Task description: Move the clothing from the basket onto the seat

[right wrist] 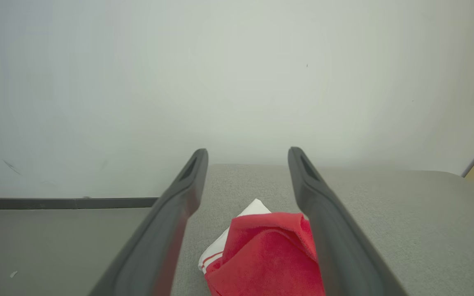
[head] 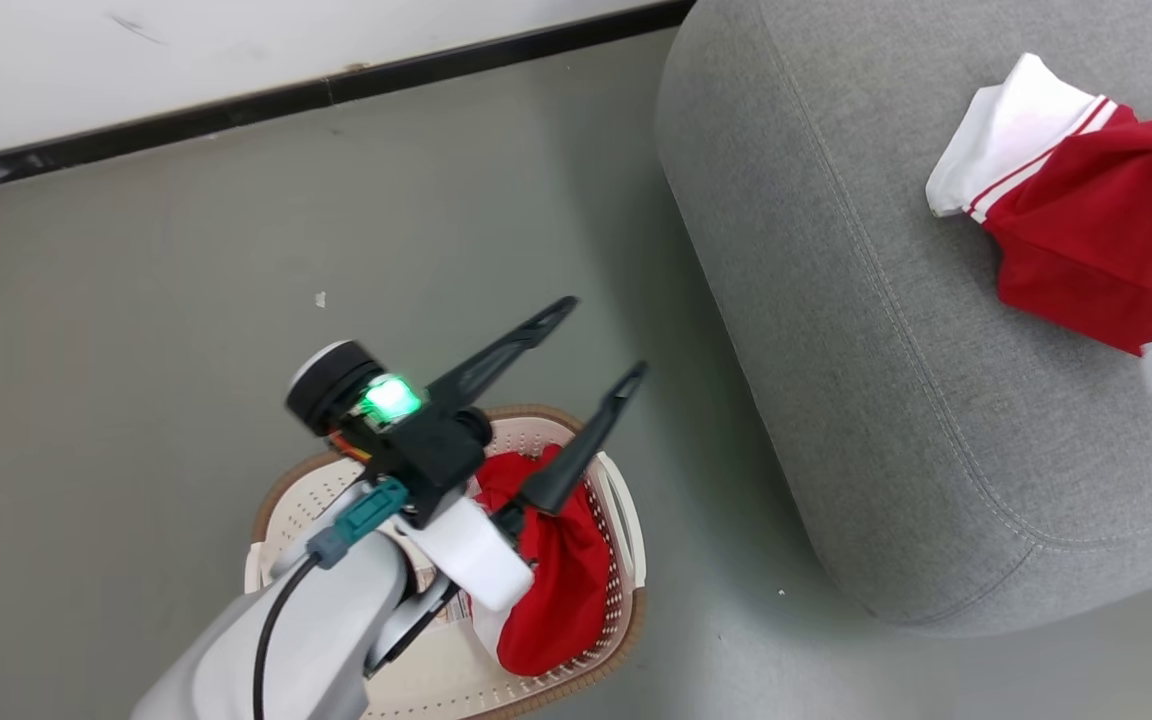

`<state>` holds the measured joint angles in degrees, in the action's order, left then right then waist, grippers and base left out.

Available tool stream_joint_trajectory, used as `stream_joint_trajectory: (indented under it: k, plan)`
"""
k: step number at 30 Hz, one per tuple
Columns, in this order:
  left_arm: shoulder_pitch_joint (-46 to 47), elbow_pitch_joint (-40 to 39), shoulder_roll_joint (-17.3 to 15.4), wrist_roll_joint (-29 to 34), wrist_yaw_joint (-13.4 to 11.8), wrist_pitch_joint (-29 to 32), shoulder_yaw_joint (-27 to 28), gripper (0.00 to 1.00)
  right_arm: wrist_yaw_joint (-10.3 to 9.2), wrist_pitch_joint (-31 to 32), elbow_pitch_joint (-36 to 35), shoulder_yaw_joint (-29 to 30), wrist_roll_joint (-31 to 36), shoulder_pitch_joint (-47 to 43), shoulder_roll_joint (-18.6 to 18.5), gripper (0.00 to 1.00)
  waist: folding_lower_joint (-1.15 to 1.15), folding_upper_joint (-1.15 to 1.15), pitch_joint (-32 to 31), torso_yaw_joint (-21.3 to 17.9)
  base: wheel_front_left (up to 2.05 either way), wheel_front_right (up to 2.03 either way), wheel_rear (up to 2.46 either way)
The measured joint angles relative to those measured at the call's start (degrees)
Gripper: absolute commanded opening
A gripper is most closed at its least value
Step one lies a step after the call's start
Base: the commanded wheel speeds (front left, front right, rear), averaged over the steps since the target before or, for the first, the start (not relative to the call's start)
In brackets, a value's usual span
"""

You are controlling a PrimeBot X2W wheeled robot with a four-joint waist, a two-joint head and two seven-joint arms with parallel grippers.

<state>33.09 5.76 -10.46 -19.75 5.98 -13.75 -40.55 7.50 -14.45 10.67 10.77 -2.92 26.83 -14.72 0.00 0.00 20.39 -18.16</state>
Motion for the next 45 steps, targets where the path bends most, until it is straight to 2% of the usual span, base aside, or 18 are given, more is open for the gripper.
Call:
stream_joint_trajectory:
  k: [7,12,14,22,34,45]
  plan:
    - [-3.04,2.21,-0.75,-1.04,-3.53,-0.48,4.67,1.00,0.00,0.00,-1.79,-4.86,0.81,-0.86,3.00,1.00,0.00,0.00,-1.89,1.18,0.00,0.00,0.00]
    - [-4.79,3.00,-0.94,-1.52,-6.91,-0.55,8.93,1.00,0.00,0.00,-2.23,-7.98,1.83,-1.22,5.34,1.00,0.00,0.00,-3.29,2.43,0.00,0.00,0.00]
    - [-6.27,3.28,-1.01,-1.80,-9.00,-0.65,11.39,1.00,0.00,0.00,-2.18,-9.62,2.26,-2.33,6.55,1.00,0.00,0.00,-4.17,3.25,0.00,0.00,0.00]
    - [-10.03,1.42,-1.00,-1.86,-12.47,-0.70,17.98,1.00,0.00,0.00,-2.02,-12.18,4.05,-3.22,8.84,1.00,0.00,0.00,-6.70,5.40,0.00,0.00,0.00]
    - [-17.74,-0.03,-0.80,-1.25,-15.44,-0.70,23.97,1.00,0.00,0.00,-1.41,-12.47,6.56,-8.26,9.72,1.00,0.00,0.00,-11.11,8.13,0.00,0.00,0.00]
    - [-24.61,0.60,-0.42,0.66,-16.03,-0.70,25.29,1.00,0.00,0.00,-1.51,-11.87,7.15,-15.46,10.56,1.00,0.00,0.00,-15.36,10.23,0.00,0.00,0.00]
